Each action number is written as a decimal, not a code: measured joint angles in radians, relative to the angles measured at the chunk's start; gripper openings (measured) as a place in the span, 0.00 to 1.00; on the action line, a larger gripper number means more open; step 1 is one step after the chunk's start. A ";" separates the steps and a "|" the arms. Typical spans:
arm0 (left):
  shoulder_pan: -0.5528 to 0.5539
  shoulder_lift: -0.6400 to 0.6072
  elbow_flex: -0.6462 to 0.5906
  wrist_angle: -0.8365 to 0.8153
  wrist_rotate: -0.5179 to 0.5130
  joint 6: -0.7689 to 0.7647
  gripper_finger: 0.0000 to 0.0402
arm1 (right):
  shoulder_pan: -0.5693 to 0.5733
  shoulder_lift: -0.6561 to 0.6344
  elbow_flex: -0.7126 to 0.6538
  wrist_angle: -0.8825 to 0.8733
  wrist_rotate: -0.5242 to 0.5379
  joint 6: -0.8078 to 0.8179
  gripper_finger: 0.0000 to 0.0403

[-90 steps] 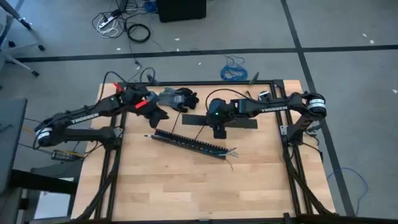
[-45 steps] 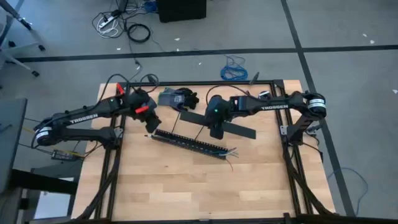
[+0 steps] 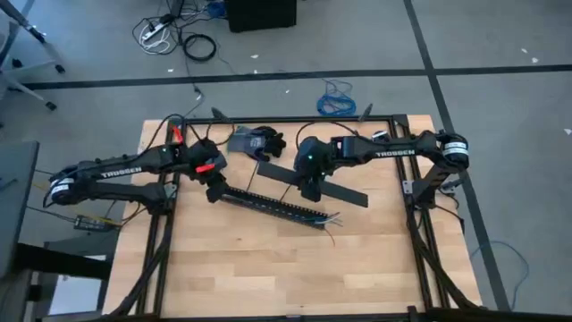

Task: Ziptie cables
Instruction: Close the black cable duct cover

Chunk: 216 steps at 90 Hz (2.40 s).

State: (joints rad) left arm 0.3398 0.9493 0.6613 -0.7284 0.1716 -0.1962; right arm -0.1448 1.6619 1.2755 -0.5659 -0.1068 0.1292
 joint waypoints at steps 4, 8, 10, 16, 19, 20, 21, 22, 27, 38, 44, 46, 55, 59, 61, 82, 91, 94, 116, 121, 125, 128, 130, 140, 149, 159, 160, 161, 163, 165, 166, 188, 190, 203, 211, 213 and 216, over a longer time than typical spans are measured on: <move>-0.016 0.001 0.000 -0.022 -0.023 -0.019 0.40 | 0.000 0.000 0.000 0.000 -0.001 0.002 0.60; -0.030 0.005 0.000 -0.043 -0.044 -0.035 0.40 | 0.000 0.000 0.000 -0.003 -0.002 0.002 0.60; -0.038 0.007 0.000 -0.053 -0.049 -0.045 0.40 | 0.000 0.000 0.000 -0.005 -0.002 0.003 0.60; -0.060 0.007 0.000 -0.072 -0.052 -0.066 0.40 | 0.000 0.000 0.000 -0.009 -0.002 0.008 0.60; -0.075 0.007 0.000 -0.077 -0.051 -0.070 0.40 | 0.000 0.000 0.000 -0.011 -0.002 0.008 0.60; -0.080 0.007 0.000 -0.078 -0.051 -0.071 0.40 | 0.000 0.000 0.000 -0.012 -0.002 0.008 0.60; -0.085 0.007 0.000 -0.079 -0.052 -0.072 0.40 | 0.000 0.000 0.000 -0.013 -0.002 0.008 0.60; -0.091 0.007 0.000 -0.080 -0.051 -0.072 0.40 | 0.000 0.000 0.000 -0.014 -0.002 0.009 0.60; -0.120 0.015 0.000 -0.082 -0.060 -0.071 0.40 | 0.000 0.000 0.000 -0.018 -0.002 0.008 0.60; -0.181 0.036 -0.023 -0.075 -0.082 -0.049 0.40 | 0.000 0.000 0.000 -0.017 -0.002 0.000 0.60; -0.209 0.064 -0.047 -0.045 -0.099 -0.033 0.40 | 0.000 0.000 0.000 -0.017 -0.014 -0.010 0.60; -0.217 0.074 -0.057 -0.033 -0.101 -0.021 0.40 | 0.000 0.000 0.000 -0.018 -0.021 -0.014 0.60; -0.241 0.125 -0.077 0.031 -0.124 0.005 0.40 | 0.000 0.000 0.000 -0.014 -0.028 -0.018 0.60; -0.244 0.147 -0.074 0.034 -0.137 0.005 0.40 | 0.000 0.000 0.000 -0.016 -0.029 -0.018 0.60; -0.245 0.156 -0.073 0.031 -0.152 0.003 0.40 | 0.000 0.000 0.000 -0.017 -0.029 -0.018 0.60; -0.250 0.189 -0.075 0.047 -0.187 -0.016 0.40 | 0.000 0.000 0.000 -0.036 -0.044 -0.018 0.60; -0.251 0.196 -0.075 0.069 -0.180 -0.012 0.40 | 0.000 0.000 0.000 -0.036 -0.044 -0.021 0.60; -0.251 0.202 -0.075 0.095 -0.167 -0.009 0.40 | -0.001 0.000 0.000 -0.035 -0.045 -0.023 0.60; -0.260 0.230 -0.074 0.293 -0.091 -0.087 0.32 | -0.013 0.001 0.000 -0.068 -0.085 -0.023 0.61; -0.271 0.249 -0.074 0.342 -0.091 -0.117 0.30 | -0.017 0.001 0.000 -0.088 -0.103 -0.010 0.61; -0.282 0.263 -0.074 0.378 -0.087 -0.133 0.29 | -0.020 0.001 0.000 -0.099 -0.107 -0.002 0.61; -0.292 0.278 -0.074 0.405 -0.078 -0.135 0.28 | -0.022 0.001 0.000 -0.104 -0.107 -0.001 0.61; -0.300 0.289 -0.074 0.426 -0.070 -0.125 0.27 | -0.023 0.001 0.000 -0.110 -0.107 -0.002 0.61; -0.327 0.319 -0.048 0.408 -0.059 -0.021 0.26 | -0.024 0.001 0.000 -0.123 -0.107 -0.001 0.61; -0.351 0.324 -0.013 0.350 -0.061 0.131 0.26 | -0.024 0.001 0.000 -0.120 -0.107 0.002 0.61; -0.374 0.323 0.004 0.339 -0.104 0.220 0.26 | -0.024 0.001 0.000 -0.120 -0.107 0.009 0.61; -0.375 0.323 0.004 0.338 -0.105 0.222 0.27 | -0.024 0.001 0.000 -0.120 -0.107 0.009 0.61; -0.375 0.323 0.004 0.336 -0.106 0.225 0.27 | -0.024 0.001 0.000 -0.121 -0.107 0.008 0.61; -0.376 0.323 0.004 0.335 -0.107 0.231 0.27 | -0.024 0.001 0.000 -0.121 -0.107 0.009 0.61; -0.378 0.324 0.004 0.334 -0.107 0.236 0.27 | -0.024 0.001 0.000 -0.120 -0.107 0.009 0.61; -0.378 0.325 0.004 0.334 -0.107 0.237 0.28 | -0.024 0.001 0.000 -0.120 -0.107 0.009 0.61; -0.379 0.387 0.004 0.317 -0.156 0.239 0.29 | -0.032 0.001 0.000 -0.114 -0.116 0.005 0.61; -0.379 0.396 0.004 0.324 -0.155 0.238 0.29 | -0.033 0.001 0.000 -0.113 -0.119 0.005 0.61; -0.379 0.446 0.011 0.340 -0.156 0.187 0.29 | -0.035 0.001 0.000 -0.118 -0.123 0.005 0.60; -0.379 0.462 0.028 0.341 -0.163 0.171 0.26 | -0.035 0.001 0.000 -0.125 -0.124 0.000 0.60; -0.379 0.465 0.034 0.341 -0.170 0.165 0.24 | -0.035 0.001 0.000 -0.128 -0.123 0.000 0.60; -0.379 0.469 0.044 0.343 -0.183 0.158 0.21 | -0.035 0.001 0.000 -0.132 -0.125 0.000 0.60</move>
State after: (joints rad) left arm -0.0387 1.4185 0.7055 -0.3858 -0.0110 -0.0380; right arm -0.1795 1.6627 1.2758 -0.6975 -0.2314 0.1287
